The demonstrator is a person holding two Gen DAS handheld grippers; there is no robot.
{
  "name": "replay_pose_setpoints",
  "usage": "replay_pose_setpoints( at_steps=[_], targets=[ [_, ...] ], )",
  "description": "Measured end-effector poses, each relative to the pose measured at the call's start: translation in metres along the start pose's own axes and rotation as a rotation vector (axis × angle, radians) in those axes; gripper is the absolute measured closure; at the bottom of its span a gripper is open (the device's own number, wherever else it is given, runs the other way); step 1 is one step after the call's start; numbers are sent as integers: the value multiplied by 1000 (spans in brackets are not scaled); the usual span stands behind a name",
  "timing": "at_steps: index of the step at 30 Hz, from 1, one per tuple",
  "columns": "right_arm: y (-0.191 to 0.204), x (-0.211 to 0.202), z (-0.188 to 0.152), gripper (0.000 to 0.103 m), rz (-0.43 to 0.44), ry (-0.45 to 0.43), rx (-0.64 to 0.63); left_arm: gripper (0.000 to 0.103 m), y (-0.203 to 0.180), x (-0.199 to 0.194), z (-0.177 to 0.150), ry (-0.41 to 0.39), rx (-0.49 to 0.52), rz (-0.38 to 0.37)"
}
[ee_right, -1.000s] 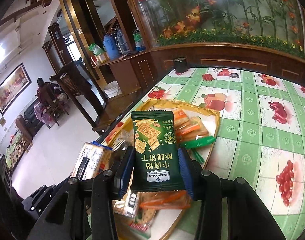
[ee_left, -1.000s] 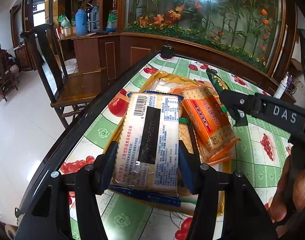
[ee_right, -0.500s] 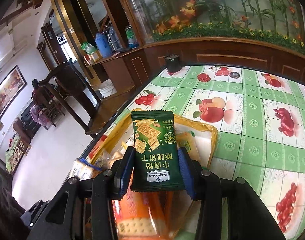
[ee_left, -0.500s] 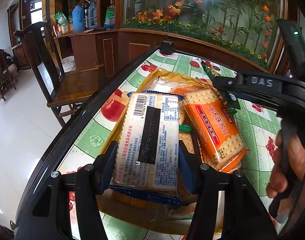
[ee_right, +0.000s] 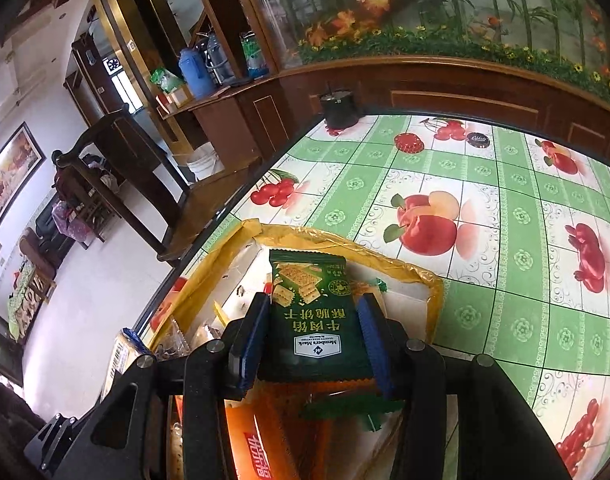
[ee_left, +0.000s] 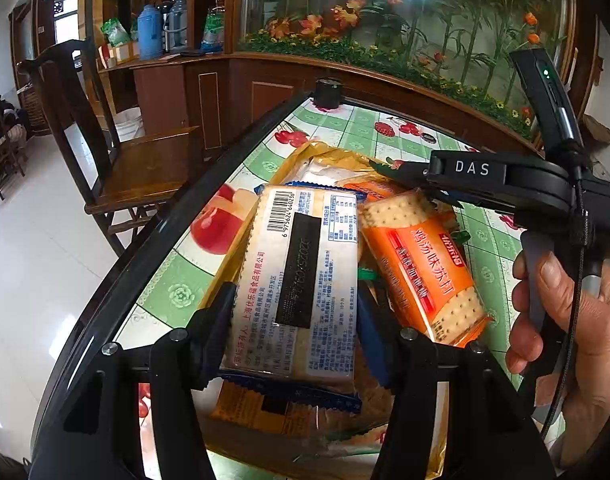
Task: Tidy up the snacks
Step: 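Lower the white-blue pack into the tray while the right lowers the green pack beside it, then open both grippers and lift them away from the tray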
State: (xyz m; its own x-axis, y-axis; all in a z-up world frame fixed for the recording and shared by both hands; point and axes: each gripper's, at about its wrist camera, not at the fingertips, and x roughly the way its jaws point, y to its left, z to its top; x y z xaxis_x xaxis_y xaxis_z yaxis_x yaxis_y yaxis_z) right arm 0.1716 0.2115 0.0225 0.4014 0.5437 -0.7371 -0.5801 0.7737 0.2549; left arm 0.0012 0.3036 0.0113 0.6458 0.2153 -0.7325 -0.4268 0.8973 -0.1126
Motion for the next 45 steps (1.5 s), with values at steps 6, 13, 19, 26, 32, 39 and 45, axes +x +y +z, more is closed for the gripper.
replay_pose_setpoints(
  at_steps=[6,13,19,26,32,39,45],
  targets=[
    [-13,-13,-5,36,35,-27,72,47,-1,2,5,7,0,-20],
    [-26,-37,-17,33,97,-60,156,47,-4,8,9,25,-1,-39],
    [-28,-72,-42,33,137,-112,204,47,-9,9,11,22,2,-30],
    [-31,-114,-90,31,158,-144,234,47,-13,14,16,15,6,-20],
    [-32,-144,-145,30,95,-133,198,47,-19,14,16,7,17,-3],
    [-42,-163,-182,30,22,-109,177,47,-23,11,12,-4,24,17],
    [-40,-179,-204,30,2,-106,156,47,-25,10,9,-12,25,30]
  ],
)
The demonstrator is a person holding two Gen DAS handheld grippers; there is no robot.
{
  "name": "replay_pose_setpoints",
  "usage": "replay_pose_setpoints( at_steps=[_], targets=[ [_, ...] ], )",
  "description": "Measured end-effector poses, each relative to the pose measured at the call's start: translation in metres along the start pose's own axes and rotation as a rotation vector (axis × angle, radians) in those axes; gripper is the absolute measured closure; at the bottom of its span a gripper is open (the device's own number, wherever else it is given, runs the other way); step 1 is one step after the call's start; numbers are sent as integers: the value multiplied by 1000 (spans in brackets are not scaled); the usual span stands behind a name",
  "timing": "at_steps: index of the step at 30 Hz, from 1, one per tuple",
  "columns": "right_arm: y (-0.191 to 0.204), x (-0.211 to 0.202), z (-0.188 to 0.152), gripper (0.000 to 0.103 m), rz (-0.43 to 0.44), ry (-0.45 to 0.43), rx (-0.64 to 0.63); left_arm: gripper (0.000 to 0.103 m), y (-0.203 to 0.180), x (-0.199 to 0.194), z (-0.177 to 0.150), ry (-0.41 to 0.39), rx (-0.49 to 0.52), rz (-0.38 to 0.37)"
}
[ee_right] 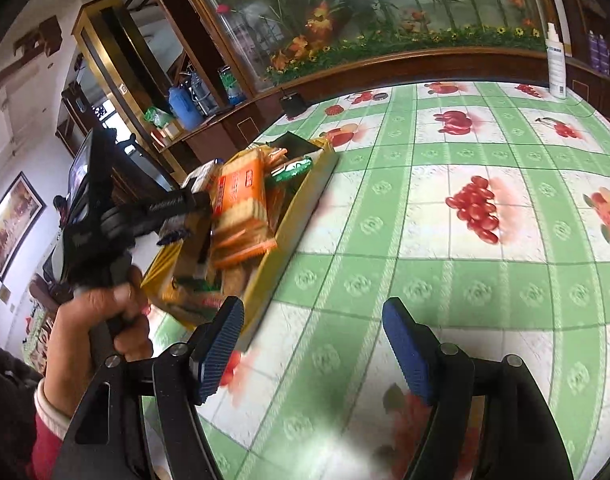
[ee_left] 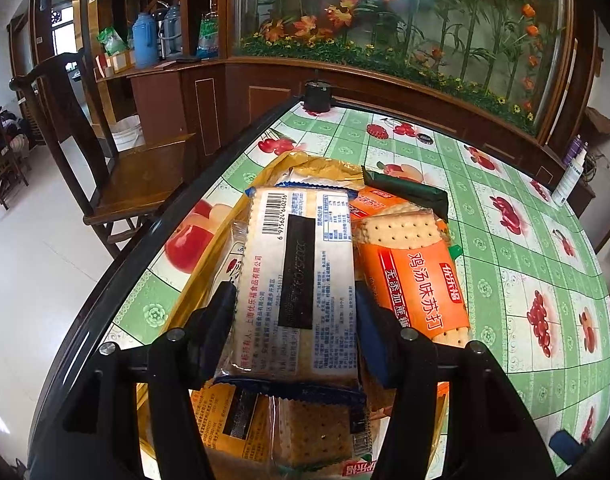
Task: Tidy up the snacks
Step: 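Open both grippers and lift them away from the tray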
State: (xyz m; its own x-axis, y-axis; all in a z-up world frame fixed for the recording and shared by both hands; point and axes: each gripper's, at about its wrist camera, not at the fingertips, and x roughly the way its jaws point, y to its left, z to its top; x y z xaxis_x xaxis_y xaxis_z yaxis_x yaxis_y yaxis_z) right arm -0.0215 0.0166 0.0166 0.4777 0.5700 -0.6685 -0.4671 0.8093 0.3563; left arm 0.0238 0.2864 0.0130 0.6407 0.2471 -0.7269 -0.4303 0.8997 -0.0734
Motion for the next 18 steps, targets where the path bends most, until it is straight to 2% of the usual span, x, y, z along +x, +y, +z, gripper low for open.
replay_pose_setpoints(
  at_steps=[7,11,18],
  targets=[
    [4,-11,-14,29,-16,3,-29,43,1,-3,-3,6,-13,-22],
    [6,-16,-18,29,-23,-5,-37,29,0,-6,-4,10,-20,-27],
    [5,-24,-22,29,-16,-13,-37,29,-8,-16,-11,0,22,-26]
  ],
)
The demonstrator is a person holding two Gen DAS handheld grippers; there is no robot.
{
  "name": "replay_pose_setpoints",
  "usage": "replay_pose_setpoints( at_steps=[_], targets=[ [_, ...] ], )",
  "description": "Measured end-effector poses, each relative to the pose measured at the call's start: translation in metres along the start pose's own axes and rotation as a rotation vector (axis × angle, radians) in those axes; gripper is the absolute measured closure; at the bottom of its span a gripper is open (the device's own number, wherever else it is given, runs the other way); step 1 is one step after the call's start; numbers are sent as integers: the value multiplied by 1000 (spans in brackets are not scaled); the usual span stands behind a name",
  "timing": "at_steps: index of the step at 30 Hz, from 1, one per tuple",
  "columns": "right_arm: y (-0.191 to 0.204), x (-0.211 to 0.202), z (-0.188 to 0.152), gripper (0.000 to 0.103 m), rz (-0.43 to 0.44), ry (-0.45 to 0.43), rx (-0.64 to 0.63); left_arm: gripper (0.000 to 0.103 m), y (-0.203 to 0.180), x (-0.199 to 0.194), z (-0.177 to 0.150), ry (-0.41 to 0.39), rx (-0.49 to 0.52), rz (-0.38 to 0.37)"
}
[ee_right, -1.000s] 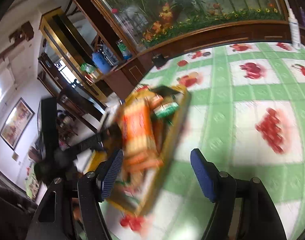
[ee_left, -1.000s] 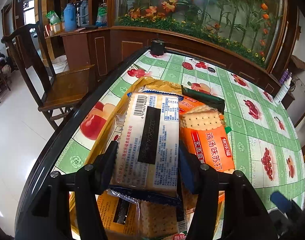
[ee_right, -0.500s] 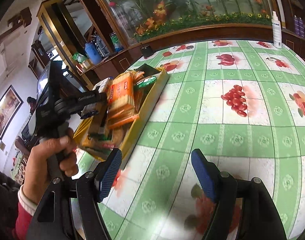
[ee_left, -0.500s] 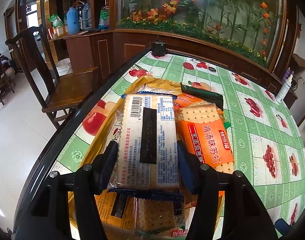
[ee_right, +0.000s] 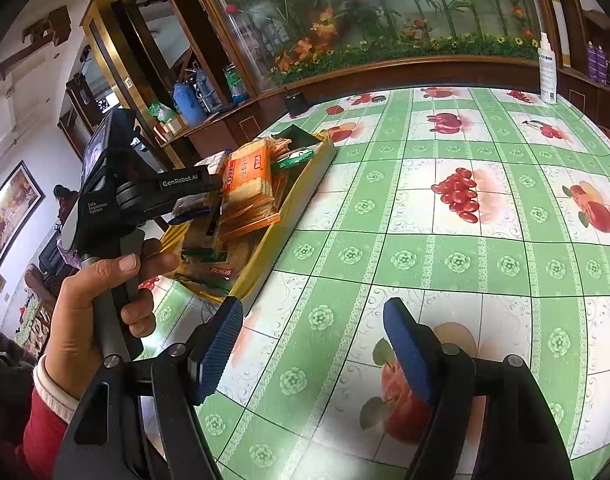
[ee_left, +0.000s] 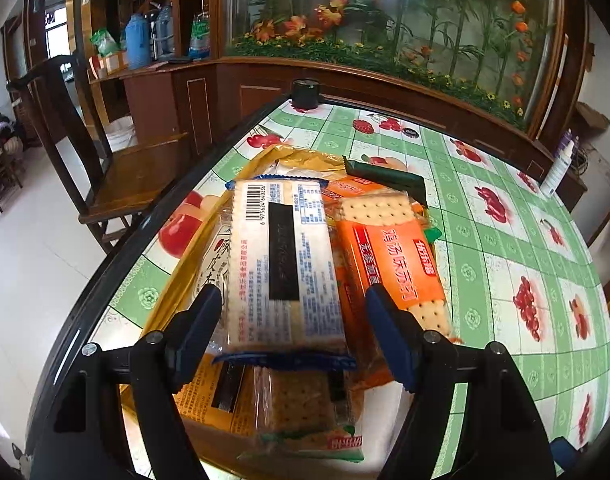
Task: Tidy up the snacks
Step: 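Open both grippers and lift them away from the tray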
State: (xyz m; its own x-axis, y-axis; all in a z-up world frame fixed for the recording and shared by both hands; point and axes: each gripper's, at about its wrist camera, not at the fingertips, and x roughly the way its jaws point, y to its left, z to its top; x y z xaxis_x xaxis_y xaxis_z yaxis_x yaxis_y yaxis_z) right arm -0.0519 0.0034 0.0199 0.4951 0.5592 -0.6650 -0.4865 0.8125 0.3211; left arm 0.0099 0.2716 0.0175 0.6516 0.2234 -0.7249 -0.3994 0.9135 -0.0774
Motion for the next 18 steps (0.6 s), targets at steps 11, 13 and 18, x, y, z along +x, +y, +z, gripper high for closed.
replay_pose_setpoints(
  at_steps=[11,13,18],
  targets=[
    [-2,-16,-12,29,3,-22,-3,29,-7,-35,-20,-71,22,-12],
    [-2,-18,-14,29,2,-23,-1,29,-4,-39,-25,-69,9,-19],
    [0,-24,-21,29,11,-28,-4,29,3,-50,-36,-72,0,-15]
  ],
)
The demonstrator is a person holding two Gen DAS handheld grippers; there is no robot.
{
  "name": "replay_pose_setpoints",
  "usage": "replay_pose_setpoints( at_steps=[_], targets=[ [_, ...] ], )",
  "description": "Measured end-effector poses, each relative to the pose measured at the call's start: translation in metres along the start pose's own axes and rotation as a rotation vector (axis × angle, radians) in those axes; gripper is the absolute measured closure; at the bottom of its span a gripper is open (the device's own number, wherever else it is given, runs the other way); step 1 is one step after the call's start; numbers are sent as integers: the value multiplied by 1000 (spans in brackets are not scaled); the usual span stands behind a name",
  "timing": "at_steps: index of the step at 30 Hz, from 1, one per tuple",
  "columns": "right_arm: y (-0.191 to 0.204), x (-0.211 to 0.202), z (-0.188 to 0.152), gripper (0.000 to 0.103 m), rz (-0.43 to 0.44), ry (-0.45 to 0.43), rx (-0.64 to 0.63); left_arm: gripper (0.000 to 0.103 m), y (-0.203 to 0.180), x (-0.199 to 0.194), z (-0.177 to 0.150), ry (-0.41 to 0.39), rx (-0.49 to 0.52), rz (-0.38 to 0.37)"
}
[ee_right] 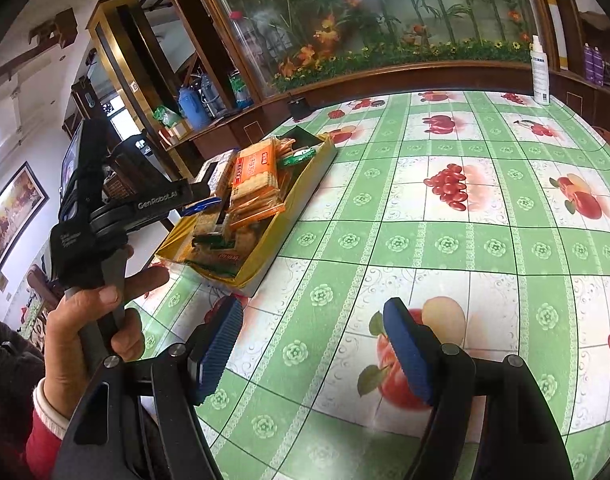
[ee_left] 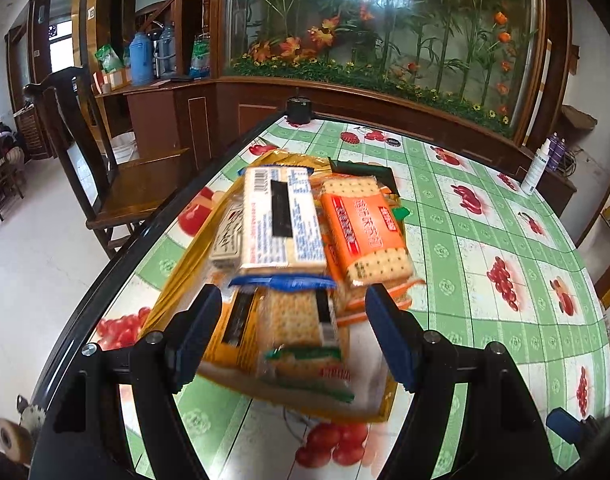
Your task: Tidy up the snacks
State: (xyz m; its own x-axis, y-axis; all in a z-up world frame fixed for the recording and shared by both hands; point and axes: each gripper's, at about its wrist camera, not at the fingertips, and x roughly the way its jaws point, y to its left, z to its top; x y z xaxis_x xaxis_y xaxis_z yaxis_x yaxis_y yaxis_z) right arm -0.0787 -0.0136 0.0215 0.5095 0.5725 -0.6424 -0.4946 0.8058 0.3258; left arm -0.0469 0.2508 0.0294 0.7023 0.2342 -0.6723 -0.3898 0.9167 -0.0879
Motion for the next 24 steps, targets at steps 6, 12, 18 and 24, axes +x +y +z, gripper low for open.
replay_pose_setpoints(
  at_steps=[6,12,18,24],
  targets=[
    [7,-3,-9,29,9,7,-15,29,7,-15,-13,-6,-13,0],
    [13,-9,-14,29,20,1,-29,29,11,-27,-23,-7,-5,8],
    [19,-12,-18,29,29,-2,-42,29,16,-39,-31,-9,-14,-14],
    [24,-16,-20,29,39,-7,-52,29,20,-49,-35,-25,-21,-17]
  ],
)
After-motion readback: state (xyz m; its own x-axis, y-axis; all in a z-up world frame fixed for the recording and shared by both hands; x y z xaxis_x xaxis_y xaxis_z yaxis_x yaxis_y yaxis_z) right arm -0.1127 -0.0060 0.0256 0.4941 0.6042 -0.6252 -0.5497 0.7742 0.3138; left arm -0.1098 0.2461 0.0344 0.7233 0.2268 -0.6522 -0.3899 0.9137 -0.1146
